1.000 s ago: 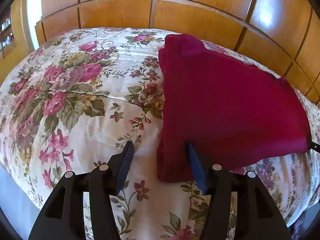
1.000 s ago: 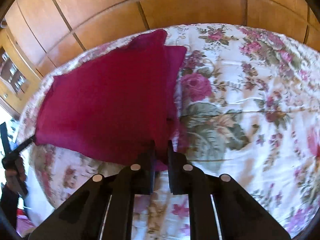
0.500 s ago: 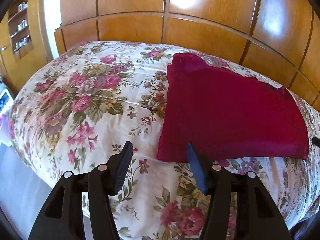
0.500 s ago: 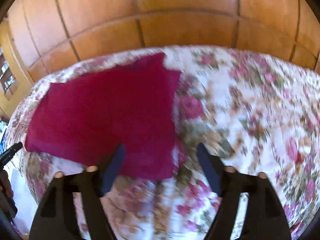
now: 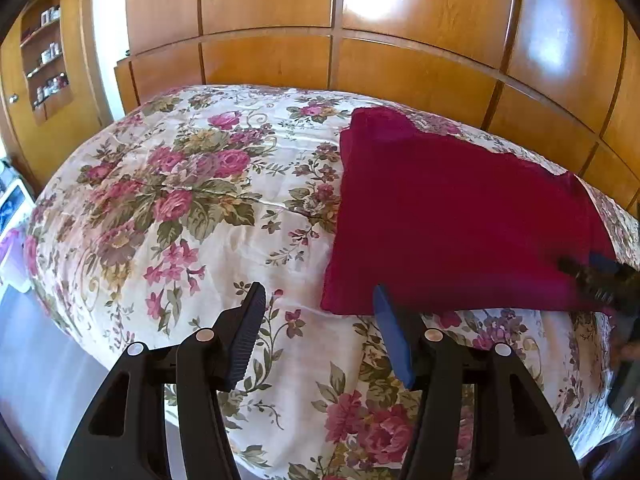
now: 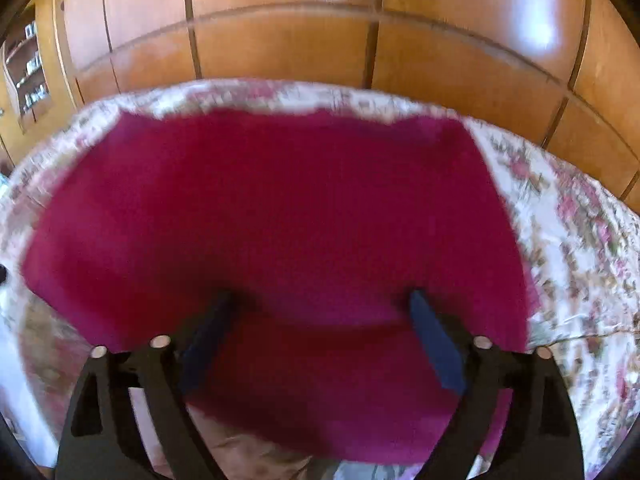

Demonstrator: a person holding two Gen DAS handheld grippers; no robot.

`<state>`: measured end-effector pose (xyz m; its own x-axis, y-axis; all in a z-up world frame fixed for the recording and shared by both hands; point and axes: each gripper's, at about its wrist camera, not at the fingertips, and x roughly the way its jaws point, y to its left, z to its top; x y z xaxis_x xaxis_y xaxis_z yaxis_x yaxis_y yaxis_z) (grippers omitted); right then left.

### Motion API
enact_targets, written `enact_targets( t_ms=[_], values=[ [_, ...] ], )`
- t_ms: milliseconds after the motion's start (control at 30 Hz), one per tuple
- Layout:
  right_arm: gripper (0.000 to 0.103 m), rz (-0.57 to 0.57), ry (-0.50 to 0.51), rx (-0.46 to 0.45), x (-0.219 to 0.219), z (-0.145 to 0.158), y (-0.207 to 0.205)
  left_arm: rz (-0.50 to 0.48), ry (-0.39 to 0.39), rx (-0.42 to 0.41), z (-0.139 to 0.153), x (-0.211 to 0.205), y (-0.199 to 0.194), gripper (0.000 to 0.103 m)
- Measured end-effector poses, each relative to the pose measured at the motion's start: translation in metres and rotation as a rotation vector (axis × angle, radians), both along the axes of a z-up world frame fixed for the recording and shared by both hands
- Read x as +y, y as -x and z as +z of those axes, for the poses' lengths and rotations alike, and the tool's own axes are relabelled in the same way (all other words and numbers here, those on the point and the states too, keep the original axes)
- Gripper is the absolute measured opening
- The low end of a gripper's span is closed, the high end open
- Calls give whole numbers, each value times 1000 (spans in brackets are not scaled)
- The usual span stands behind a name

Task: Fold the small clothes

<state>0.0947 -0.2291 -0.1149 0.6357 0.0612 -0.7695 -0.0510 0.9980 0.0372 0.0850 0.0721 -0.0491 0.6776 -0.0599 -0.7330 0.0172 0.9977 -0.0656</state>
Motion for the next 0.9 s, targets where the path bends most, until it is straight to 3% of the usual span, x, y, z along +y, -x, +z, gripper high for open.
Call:
enact_targets(
  t_ms=[67,300,333,367,467,633,667,800,900],
  values=[
    [95,7,30,-44,4,-4,9,4,2,6,-1,2,-2,55],
    [100,12,15,-31,2,-5,5,9,-23,3,-3,5,-10,55],
    [100,12,15,-30,1,-5,3,14,-26,4,-3,6,-11,57],
    [100,12,15,-28,1,-6,2,24,-22,-2,-3,8,-13,67],
    [101,11,6,-30,2,-6,2,16,55,13,-2,17,-19,70],
    [101,10,21,-41,4,-5,3,12,274,50,3,41,-37,70],
    [101,10,21,-42,5,-5,3,6,306,47,5,44,-41,69],
    [101,8,21,-50,5,-5,3,-61,390,66,7,48,-66,46],
    [101,8,21,-53,4,-6,4,-95,407,100,3,43,-91,41]
  ],
)
